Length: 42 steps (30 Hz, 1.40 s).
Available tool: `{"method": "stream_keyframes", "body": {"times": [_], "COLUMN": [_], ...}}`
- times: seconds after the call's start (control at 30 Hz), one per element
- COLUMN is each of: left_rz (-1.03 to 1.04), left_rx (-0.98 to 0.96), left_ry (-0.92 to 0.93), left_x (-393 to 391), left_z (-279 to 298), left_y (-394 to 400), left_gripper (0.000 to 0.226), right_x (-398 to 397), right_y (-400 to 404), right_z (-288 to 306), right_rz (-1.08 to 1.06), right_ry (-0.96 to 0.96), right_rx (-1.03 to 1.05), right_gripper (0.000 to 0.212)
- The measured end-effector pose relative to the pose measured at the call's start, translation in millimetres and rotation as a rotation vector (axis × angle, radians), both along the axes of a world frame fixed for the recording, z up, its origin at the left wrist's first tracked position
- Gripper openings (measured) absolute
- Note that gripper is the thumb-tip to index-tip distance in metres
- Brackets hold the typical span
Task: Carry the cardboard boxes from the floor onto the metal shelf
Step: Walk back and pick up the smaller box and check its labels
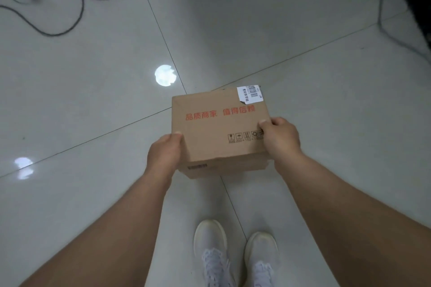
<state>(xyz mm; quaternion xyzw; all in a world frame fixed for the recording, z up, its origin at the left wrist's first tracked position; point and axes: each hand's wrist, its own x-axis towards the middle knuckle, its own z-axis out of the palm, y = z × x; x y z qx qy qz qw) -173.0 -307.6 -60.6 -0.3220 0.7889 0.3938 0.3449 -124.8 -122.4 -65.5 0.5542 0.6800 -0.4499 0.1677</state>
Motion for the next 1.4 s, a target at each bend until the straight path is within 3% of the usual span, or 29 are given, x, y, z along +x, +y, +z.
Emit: {"method": "stream_keyframes", "body": {"times": [0.2,0.33,0.47,0.53,0.63,0.8,0.87,0.97,1.0,1.1,1.4], "left_rz": [-0.040,-0.021,-0.001,0.006,0.036,0.170,0.237,0.270,0.260,0.226,0.170], "left_rx": [0.039,0.064,0.073,0.045,0.041,0.101,0.098,0.094,0.112,0.184,0.154], "left_ry": [-0.018,-0.064,-0.164,-0.183,-0.161,-0.115,-0.061,0.089,0.103,0.083,0.010], "left_x": [14.1,18.5,21.7,22.1,20.1,14.5,12.3,10.6,11.7,18.3,31.6], "left_z": [-3.5,-2.6,-13.8,-19.2,-26.1,-33.3,-25.7,-20.7,-21.4,-26.8,-34.9], "left_y": [-6.5,-5.7,-6.0,-5.7,-3.4,2.8,4.0,3.1,1.8,-4.1,-15.6], "left_gripper": [0.030,0.031,0.094,0.103,0.093,0.104,0.076,0.015,0.014,0.050,0.049], "right_x": [9.6,14.8,19.0,19.7,16.6,8.2,6.9,6.1,6.4,12.6,22.5], "right_y": [-0.9,-5.8,-6.4,-6.2,-8.4,-11.8,-8.9,-0.8,0.4,-2.2,-12.0], "right_z": [-0.3,-3.6,-9.9,-13.2,-21.6,-24.6,-19.7,-15.6,-15.3,-17.7,-27.8], "right_rz": [0.049,0.089,0.060,0.057,0.074,0.022,-0.041,-0.056,-0.053,-0.027,0.026], "right_ry": [-0.011,-0.095,-0.185,-0.210,-0.189,-0.089,-0.089,-0.001,0.033,0.064,0.037], "right_rx": [-0.020,-0.117,-0.194,-0.187,-0.170,-0.200,-0.149,0.022,0.051,0.046,-0.007], "right_gripper": [0.025,0.040,0.044,0.055,0.071,0.076,0.083,0.055,0.040,0.010,0.011]}}
